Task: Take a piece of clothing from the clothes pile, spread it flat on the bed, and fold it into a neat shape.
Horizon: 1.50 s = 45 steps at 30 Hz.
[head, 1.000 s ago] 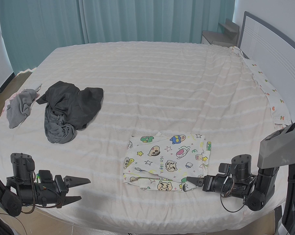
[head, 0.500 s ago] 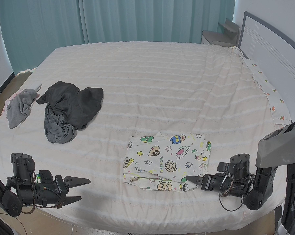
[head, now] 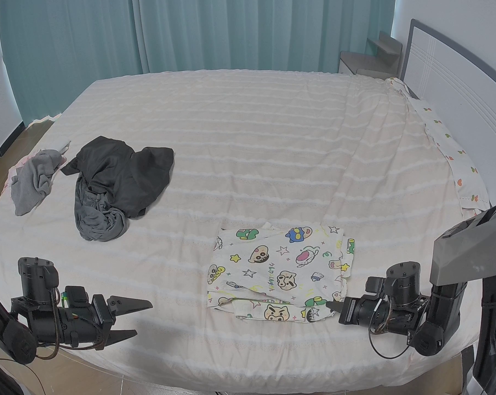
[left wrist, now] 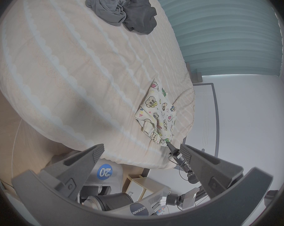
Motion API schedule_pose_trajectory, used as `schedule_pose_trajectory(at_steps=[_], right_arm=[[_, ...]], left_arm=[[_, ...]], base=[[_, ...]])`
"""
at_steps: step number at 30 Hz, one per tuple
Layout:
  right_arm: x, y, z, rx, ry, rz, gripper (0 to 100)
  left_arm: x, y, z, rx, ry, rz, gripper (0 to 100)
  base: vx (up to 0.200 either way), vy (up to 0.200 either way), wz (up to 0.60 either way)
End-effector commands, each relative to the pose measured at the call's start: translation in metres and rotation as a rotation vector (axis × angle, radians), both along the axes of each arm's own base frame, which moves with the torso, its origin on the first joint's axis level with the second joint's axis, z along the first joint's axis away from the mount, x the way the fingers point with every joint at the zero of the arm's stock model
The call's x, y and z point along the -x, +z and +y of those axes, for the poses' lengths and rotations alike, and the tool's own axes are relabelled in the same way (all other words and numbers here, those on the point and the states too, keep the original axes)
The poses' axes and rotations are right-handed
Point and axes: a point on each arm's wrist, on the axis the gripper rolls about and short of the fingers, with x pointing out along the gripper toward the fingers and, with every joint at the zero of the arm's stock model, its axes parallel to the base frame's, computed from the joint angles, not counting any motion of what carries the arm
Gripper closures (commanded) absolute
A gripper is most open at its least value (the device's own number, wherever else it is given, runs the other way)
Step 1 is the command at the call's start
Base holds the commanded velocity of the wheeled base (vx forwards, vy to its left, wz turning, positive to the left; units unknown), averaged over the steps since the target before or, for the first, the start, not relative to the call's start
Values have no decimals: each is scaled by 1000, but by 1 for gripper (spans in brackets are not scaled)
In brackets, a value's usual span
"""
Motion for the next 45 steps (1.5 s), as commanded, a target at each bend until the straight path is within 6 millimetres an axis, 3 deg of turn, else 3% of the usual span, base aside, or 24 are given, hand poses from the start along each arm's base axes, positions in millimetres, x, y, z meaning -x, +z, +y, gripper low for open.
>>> schedule_pose_trajectory(at_steps=[1,17,35,36,42,45], right_arm=[[5,13,-8,-22,-19,-11,100],[5,17,-36,-82,8,55,100],[5,1,-28,2,78,130,100],[7,1,-28,5,79,130,0],[16,5,-38,26,59,117,0],[23,13,-50,13,10,69,0]], left_arm=[[0,0,0,0,0,1,0],[0,0,0,0,0,2,0],[0,0,0,0,0,2,0],[-1,0,0,-1,1,1,0],[-15,4,-6,-15,-18,-41,0],[-49,4,-29,-82,-13,-89,0]], base=[[0,0,0],[0,0,0],[0,0,0],[0,0,0],[0,0,0],[0,0,0]])
